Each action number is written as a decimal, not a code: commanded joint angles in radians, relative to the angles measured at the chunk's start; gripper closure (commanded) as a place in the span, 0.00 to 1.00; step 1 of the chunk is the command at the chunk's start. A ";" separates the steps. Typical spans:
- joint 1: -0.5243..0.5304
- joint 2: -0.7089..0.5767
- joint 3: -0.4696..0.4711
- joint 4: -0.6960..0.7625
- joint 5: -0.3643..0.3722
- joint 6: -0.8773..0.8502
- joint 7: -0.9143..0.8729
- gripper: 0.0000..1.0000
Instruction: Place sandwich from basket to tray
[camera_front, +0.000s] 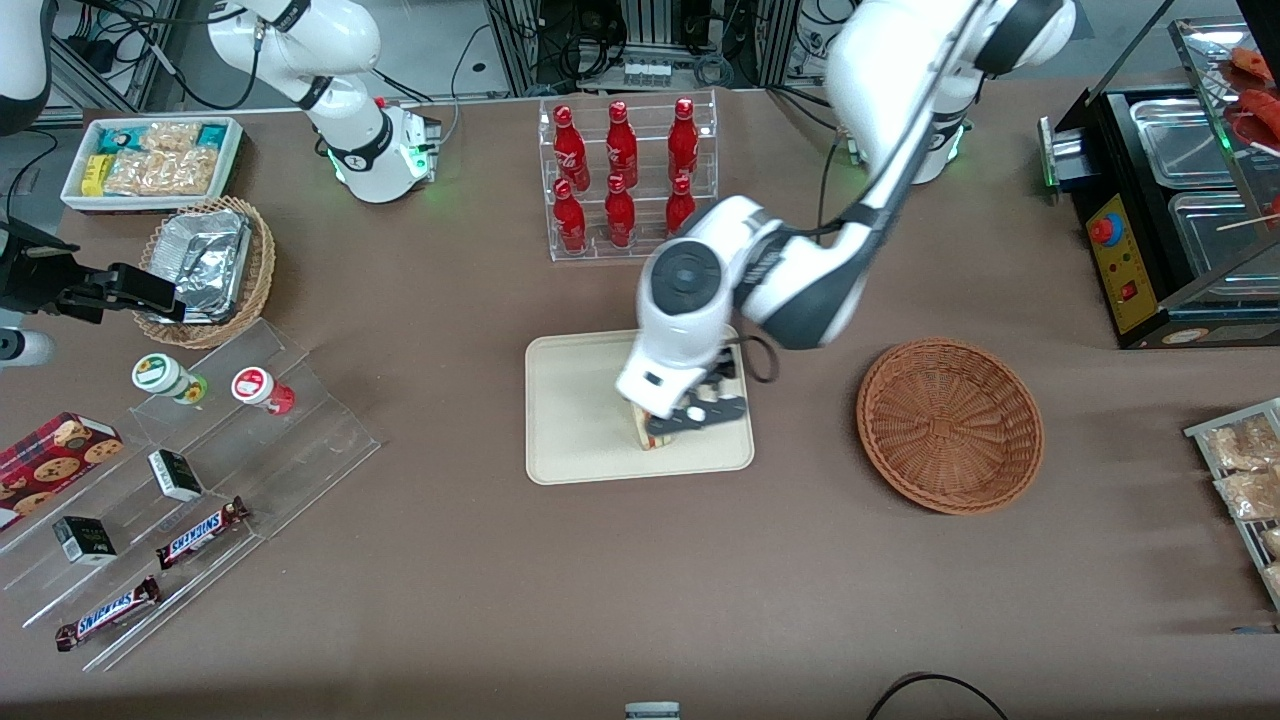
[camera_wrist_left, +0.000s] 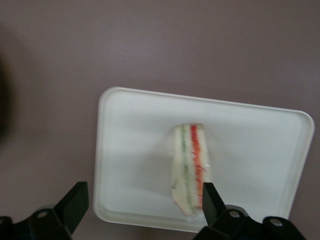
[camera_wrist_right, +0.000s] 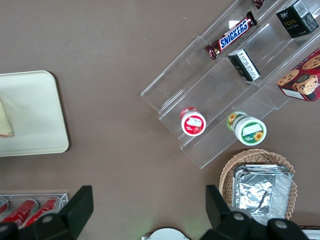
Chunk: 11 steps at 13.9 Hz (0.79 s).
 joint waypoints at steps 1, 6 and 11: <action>0.094 -0.107 -0.011 -0.125 -0.023 -0.010 0.160 0.00; 0.245 -0.287 -0.011 -0.316 -0.050 -0.014 0.420 0.00; 0.332 -0.428 -0.008 -0.399 -0.050 -0.123 0.560 0.00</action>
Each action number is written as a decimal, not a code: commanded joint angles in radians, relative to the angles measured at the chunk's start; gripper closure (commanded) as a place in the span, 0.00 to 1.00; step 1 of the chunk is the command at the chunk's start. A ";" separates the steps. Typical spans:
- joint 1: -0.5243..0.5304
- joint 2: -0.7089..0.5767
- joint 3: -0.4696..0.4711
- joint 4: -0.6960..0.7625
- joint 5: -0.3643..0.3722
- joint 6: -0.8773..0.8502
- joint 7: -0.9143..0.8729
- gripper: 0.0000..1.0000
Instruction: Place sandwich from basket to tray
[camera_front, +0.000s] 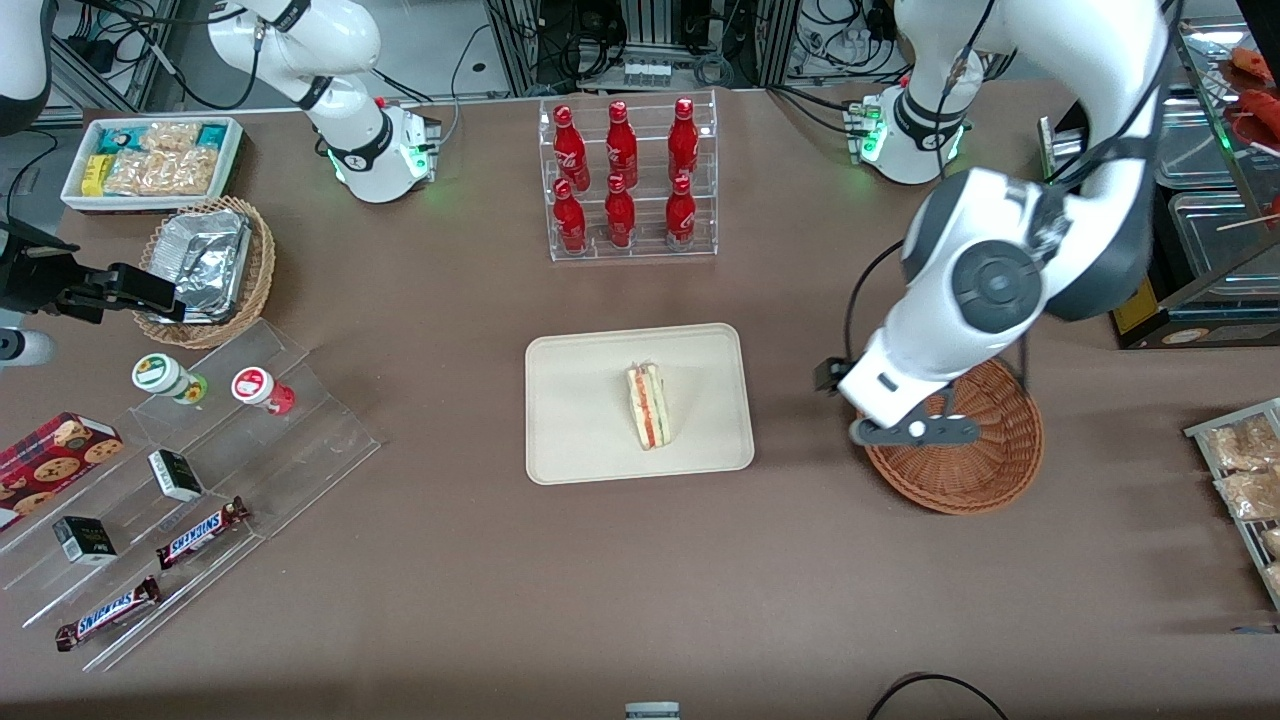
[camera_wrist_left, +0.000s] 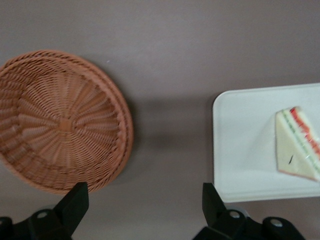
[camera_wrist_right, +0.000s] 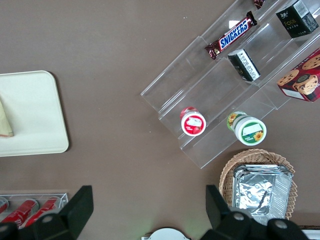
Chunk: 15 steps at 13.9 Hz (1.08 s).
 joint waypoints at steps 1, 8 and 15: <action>0.036 -0.108 -0.008 -0.072 -0.011 -0.060 0.064 0.00; 0.228 -0.275 -0.017 -0.107 -0.010 -0.239 0.288 0.00; 0.278 -0.340 -0.003 -0.043 0.002 -0.357 0.316 0.00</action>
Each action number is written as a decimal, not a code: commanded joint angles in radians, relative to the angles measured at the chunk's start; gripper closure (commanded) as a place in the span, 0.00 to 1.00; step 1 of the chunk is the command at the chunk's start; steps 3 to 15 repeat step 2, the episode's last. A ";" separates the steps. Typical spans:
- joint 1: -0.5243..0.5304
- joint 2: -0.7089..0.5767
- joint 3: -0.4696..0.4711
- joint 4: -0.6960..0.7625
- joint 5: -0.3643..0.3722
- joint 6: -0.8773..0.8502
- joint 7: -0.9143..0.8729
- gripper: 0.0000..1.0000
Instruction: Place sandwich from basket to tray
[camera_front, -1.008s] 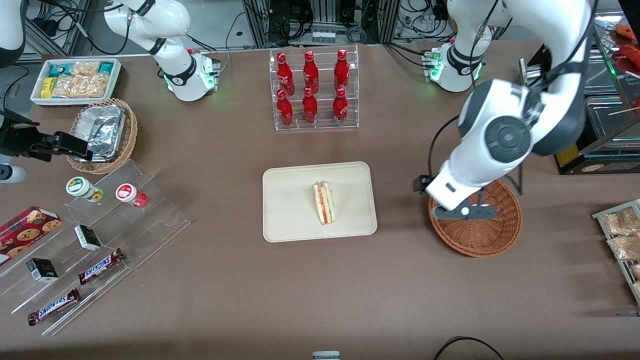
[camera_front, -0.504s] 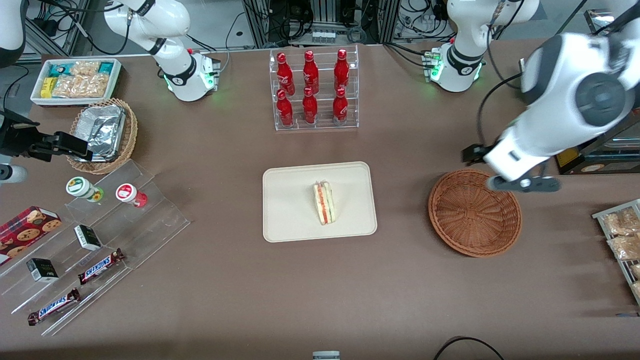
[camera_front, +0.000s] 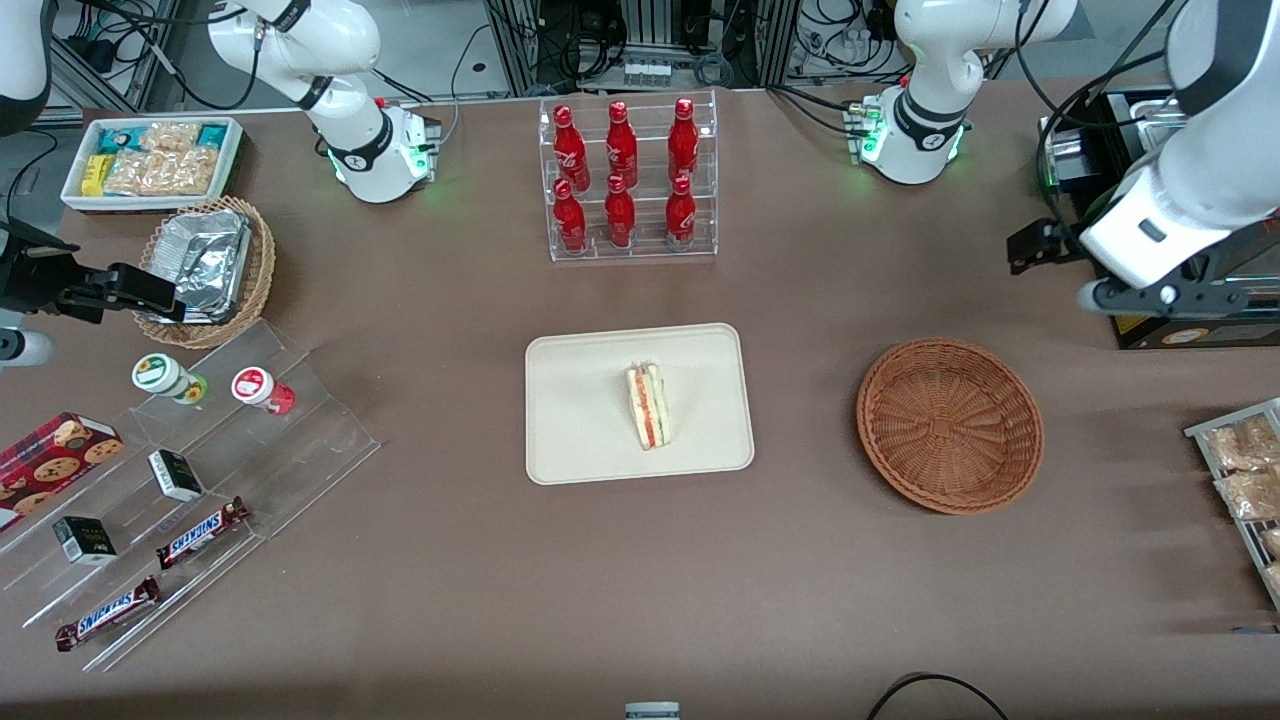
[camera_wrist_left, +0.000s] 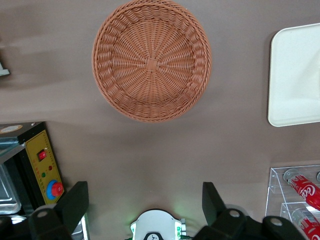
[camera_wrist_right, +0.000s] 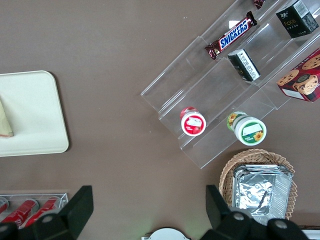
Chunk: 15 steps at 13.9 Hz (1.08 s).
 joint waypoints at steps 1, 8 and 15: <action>0.021 -0.014 0.012 0.015 0.002 -0.028 0.019 0.00; 0.019 -0.025 0.029 0.015 -0.007 -0.037 0.031 0.00; 0.019 -0.025 0.029 0.015 -0.007 -0.037 0.031 0.00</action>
